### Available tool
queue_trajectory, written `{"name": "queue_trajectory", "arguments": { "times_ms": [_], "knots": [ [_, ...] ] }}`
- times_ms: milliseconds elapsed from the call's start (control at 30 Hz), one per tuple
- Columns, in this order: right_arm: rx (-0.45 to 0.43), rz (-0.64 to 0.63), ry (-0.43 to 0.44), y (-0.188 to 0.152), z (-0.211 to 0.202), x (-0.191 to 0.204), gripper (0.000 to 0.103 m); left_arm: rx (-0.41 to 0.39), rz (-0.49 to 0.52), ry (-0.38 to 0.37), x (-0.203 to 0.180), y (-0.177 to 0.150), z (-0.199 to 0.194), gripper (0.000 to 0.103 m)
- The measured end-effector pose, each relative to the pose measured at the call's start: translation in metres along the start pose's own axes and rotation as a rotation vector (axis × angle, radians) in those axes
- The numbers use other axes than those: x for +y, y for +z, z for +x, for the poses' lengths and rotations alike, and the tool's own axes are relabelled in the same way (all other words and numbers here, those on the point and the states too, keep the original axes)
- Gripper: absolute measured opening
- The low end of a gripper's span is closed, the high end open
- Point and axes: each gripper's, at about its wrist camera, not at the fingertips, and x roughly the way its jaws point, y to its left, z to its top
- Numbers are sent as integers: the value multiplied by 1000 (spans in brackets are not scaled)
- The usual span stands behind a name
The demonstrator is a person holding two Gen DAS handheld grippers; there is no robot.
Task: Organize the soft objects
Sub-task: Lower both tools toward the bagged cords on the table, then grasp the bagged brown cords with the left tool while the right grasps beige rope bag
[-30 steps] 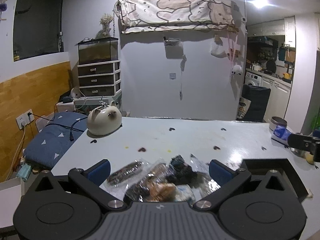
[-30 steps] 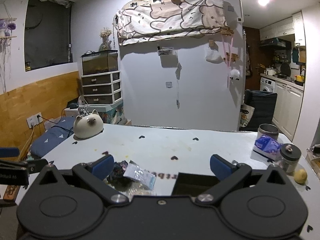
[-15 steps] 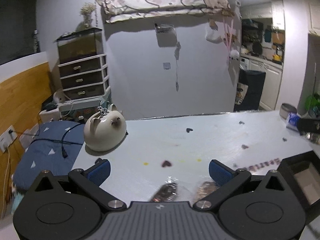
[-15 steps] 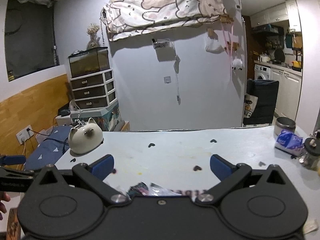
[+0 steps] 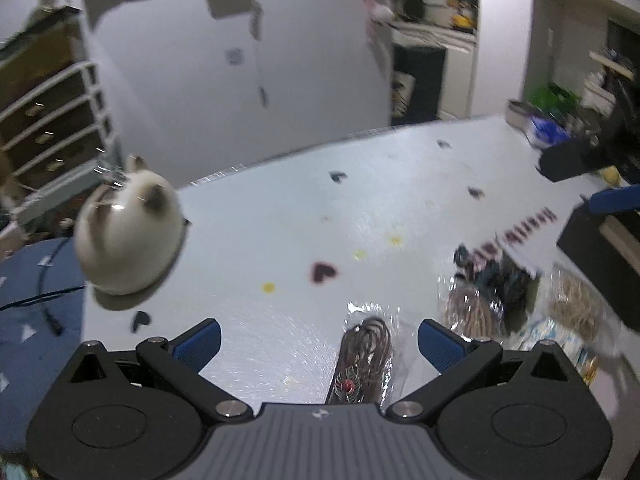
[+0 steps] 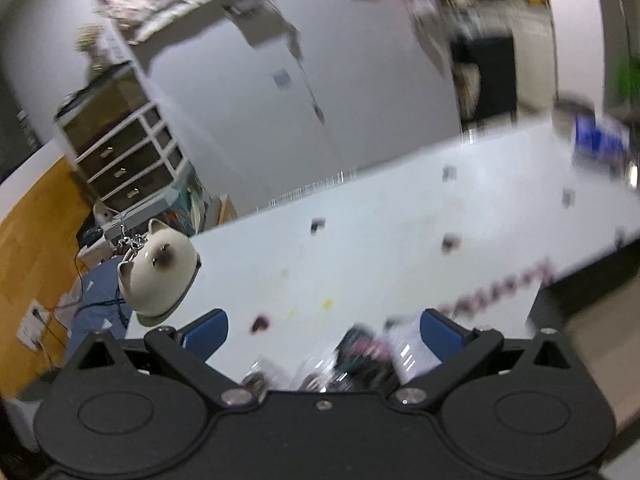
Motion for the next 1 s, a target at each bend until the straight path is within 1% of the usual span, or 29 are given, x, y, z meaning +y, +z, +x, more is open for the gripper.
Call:
{"name": "queue_trajectory", "arguments": {
  "times_ms": [67, 133, 200, 233, 300, 333, 433, 533, 700, 733, 833, 867, 900, 933, 1000],
  "knots": [
    [76, 89, 2, -5, 16, 0, 103, 33, 8, -37, 5, -2, 14, 103],
    [139, 160, -4, -10, 30, 0, 100, 70, 10, -75, 9, -3, 28, 103],
    [193, 205, -11, -16, 43, 3, 91, 109, 15, -106, 12, -5, 40, 100],
    [213, 217, -15, -19, 48, 5, 90, 124, 21, -124, 14, -6, 46, 98],
    [253, 232, -19, -24, 58, 12, 84, 159, 22, -166, 16, -10, 57, 93],
    [269, 233, -18, -26, 62, 14, 83, 173, 24, -183, 18, -11, 61, 92],
    [321, 230, -22, -34, 76, 23, 83, 215, 43, -209, 18, -16, 74, 88],
    [368, 235, -49, -44, 89, 29, 83, 236, 55, -245, 19, -19, 81, 86],
    [420, 219, -116, -56, 105, 33, 81, 260, 69, -265, 11, -21, 86, 80],
    [426, 208, -126, -59, 108, 34, 80, 271, 74, -270, 8, -23, 87, 76],
    [447, 181, -155, -67, 112, 37, 74, 266, 115, -251, -1, -27, 85, 74],
    [458, 175, -164, -69, 113, 37, 69, 264, 117, -248, -2, -27, 84, 70],
    [470, 175, -167, -71, 114, 36, 67, 261, 110, -245, -2, -27, 83, 62],
    [480, 178, -170, -73, 115, 35, 66, 258, 99, -239, -2, -26, 82, 58],
    [489, 178, -175, -76, 116, 33, 59, 257, 68, -233, 1, -26, 81, 53]
  ]
}}
